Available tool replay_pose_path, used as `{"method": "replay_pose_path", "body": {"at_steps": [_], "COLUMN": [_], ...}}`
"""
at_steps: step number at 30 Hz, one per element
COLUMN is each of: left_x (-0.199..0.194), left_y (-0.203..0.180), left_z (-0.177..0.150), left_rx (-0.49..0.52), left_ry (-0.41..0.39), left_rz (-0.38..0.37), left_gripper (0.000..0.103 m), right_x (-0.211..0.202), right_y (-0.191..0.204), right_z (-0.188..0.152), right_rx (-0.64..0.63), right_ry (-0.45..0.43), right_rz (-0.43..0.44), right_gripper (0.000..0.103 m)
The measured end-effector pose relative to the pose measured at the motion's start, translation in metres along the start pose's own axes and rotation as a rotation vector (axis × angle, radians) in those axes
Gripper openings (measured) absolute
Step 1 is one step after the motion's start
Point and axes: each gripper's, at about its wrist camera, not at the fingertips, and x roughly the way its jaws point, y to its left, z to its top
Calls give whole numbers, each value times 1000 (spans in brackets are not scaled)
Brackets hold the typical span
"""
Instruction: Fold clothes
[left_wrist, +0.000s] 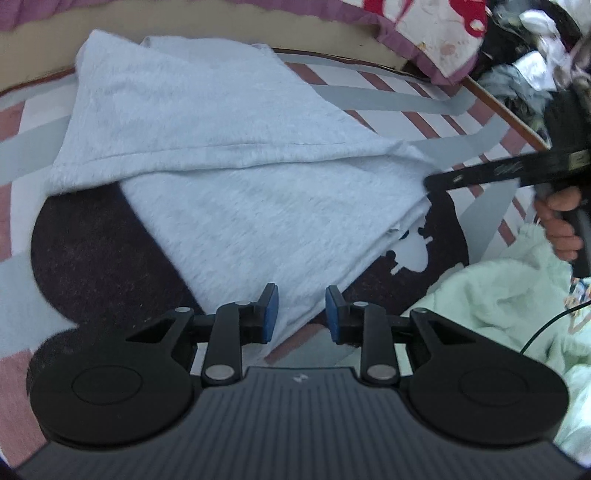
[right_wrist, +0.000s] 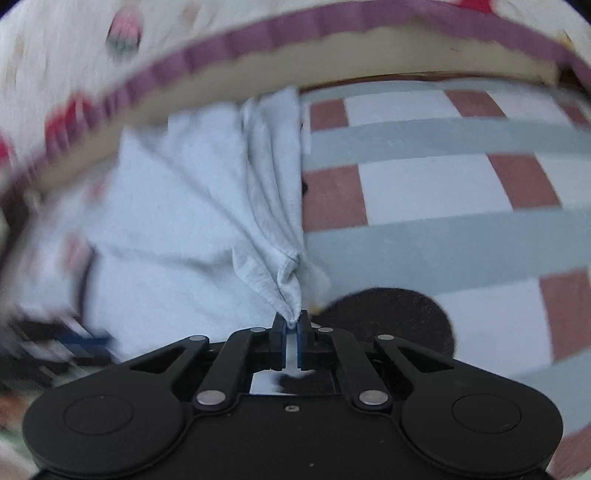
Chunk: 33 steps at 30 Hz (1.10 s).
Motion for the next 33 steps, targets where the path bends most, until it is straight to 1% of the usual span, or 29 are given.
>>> {"method": "replay_pose_path", "body": {"at_steps": [2, 3, 4, 6, 7, 8, 9, 11, 12, 13, 14, 15, 17, 18, 19, 21, 22, 24, 27, 28, 29, 30, 31, 32, 33], "left_x": [1, 1, 1, 1, 2, 3, 5, 7, 8, 8, 9, 9, 8, 5, 1, -8, -12, -16, -23, -25, -27, -29, -30, -30, -30], "left_y": [2, 2, -1, -10, -14, -18, -22, -27, -28, -28, -29, -28, -22, -17, -10, -2, 2, 7, 22, 30, 39, 49, 60, 72, 83], "left_z": [2, 2, 2, 0, -1, -2, -2, -3, -3, -3, -3, -2, -2, -1, 0, 2, 2, -1, -4, -6, -8, -9, -11, -14, -16], "left_rx": [-25, -24, -3, 57, 89, 113, 132, 161, 165, 169, 174, 175, 124, 71, 7, -31, -42, -99, -232, -280, -332, -383, -435, -486, -536], "left_ry": [-3, -8, -12, -12, -6, -5, -8, -14, -19, -23, -28, -28, -51, -70, -92, -108, -103, -103, -199, -230, -264, -297, -330, -364, -388], "left_rz": [-9, -9, -8, -9, -9, 0, 13, 35, 41, 47, 53, 67, 113, 132, 148, 107, 67, 12, 7, 28, 60, 92, 115, 132, 134], "left_gripper": [27, 27, 27, 30, 36, 43, 44, 45, 42, 35, 8, 0, 0, 0, 0, 0, 0, 1, 7, 17, 37, 45, 48, 48, 48], "right_x": [-5, -2, 1, 15, 22, 27, 28, 27, 22, 16, 10, 4, -6, -8, -8, -3, 1, 12, 36, 46, 57, 68, 79, 86, 91], "right_y": [10, 12, 14, 3, -4, -12, -17, -21, -21, -19, -15, -8, 12, 22, 31, 51, 59, 83, 115, 123, 130, 135, 140, 143, 147], "right_z": [3, 2, 1, -3, -5, -8, -10, -14, -14, -12, -10, -8, -4, -4, -2, -3, -4, -10, -15, -14, -14, -14, -15, -15, -17], "right_rx": [-68, -92, -115, -46, 8, 81, 112, 86, 80, 61, 39, -13, -136, -202, -262, -367, -418, -599, -872, -936, -996, -1040, -1082, -1110, -1141], "right_ry": [5, 18, 32, 113, 146, 181, 195, 181, 159, 128, 96, 54, -29, -63, -90, -102, -93, -83, -71, -57, -44, -44, -47, -54, -61], "right_rz": [-18, -32, -46, -51, -57, -66, -91, -140, -148, -145, -140, -134, -123, -115, -104, -100, -113, -129, -134, -147, -162, -198, -237, -234, -205], "right_gripper": [4, 4, 4, 4, 4, 1, 1, 1, 1, 1, 2, 7, 9, 12, 32, 57, 56, 56, 56, 55, 55, 55, 55, 55, 54]}}
